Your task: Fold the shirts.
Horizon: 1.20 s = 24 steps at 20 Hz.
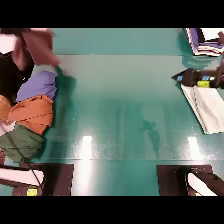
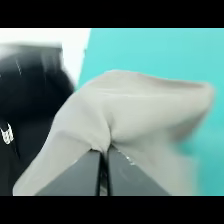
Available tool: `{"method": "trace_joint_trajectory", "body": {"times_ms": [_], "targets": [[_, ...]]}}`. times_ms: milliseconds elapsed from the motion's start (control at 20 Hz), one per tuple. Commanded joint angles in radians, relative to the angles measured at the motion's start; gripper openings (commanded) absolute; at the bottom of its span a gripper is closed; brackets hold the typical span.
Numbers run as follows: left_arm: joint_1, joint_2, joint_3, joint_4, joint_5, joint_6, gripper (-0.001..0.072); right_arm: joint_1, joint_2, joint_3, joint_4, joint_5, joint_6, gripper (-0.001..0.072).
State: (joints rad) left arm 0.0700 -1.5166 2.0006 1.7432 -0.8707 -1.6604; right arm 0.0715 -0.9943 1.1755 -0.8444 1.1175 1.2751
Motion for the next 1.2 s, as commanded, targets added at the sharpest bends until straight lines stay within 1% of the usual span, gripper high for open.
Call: {"method": "trace_joint_trajectory", "body": {"times_ms": [0,50,150,250,300,450,600,650,700,750,800,850,950,1050,1150], "targets": [[-0.073,0.233,0.064,-0.003,-0.085,0.047,0.0023,-0.035,0.0,0.147,0.005,-0.013,0.0,0.0015],[-0.111,0.284,0.064,-0.004,-0.109,0.047,0.0023,-0.047,0.0,0.186,0.005,-0.012,0.0,0.0015],[-0.214,0.35,0.064,-0.004,-0.198,0.075,0.0023,-0.068,0.0,0.259,0.005,-0.007,0.0,0.0015],[-0.327,0.357,0.049,-0.01,-0.323,0.07,0.0023,-0.072,0.0,0.314,0.006,-0.002,0.0,0.0015],[-0.39,0.356,0.013,-0.037,-0.361,0.068,0.0023,-0.071,0.0,0.336,0.006,0.011,0.0,0.0015],[-0.586,0.32,-0.133,-0.182,-0.364,0.062,0.0023,-0.071,0.0,0.391,0.008,0.068,0.0,0.0015],[-0.777,0.222,-0.254,-0.287,-0.297,0.064,0.0025,-0.071,0.003,0.43,0.008,0.141,0.0,0.0015],[-0.821,0.185,-0.272,-0.307,-0.268,0.08,0.0026,-0.071,0.01,0.433,0.007,0.152,0.0,0.0015],[-0.848,0.149,-0.274,-0.316,-0.248,0.104,0.0101,-0.071,0.02,0.433,0.007,0.154,0.0,0.0015],[-0.856,0.133,-0.274,-0.314,-0.233,0.107,0.0353,-0.071,0.032,0.433,0.006,0.154,0.0,0.0015],[-0.844,0.132,-0.273,-0.299,-0.23,0.107,0.0434,-0.071,0.045,0.433,0.005,0.154,0.0,0.0015],[-0.818,0.14,-0.263,-0.276,-0.245,0.106,0.0434,-0.071,0.057,0.433,0.003,0.151,0.0,0.0015],[-0.713,0.157,-0.247,-0.246,-0.288,0.106,0.0434,-0.071,0.074,0.433,0.003,0.15,0.0,0.0015],[-0.564,0.155,-0.251,-0.248,-0.341,0.097,0.0434,-0.071,0.084,0.433,0.005,0.15,0.0,0.0015],[-0.412,0.146,-0.299,-0.263,-0.347,0.089,0.0434,-0.071,0.084,0.433,0.006,0.151,0.0,0.0015]]}}
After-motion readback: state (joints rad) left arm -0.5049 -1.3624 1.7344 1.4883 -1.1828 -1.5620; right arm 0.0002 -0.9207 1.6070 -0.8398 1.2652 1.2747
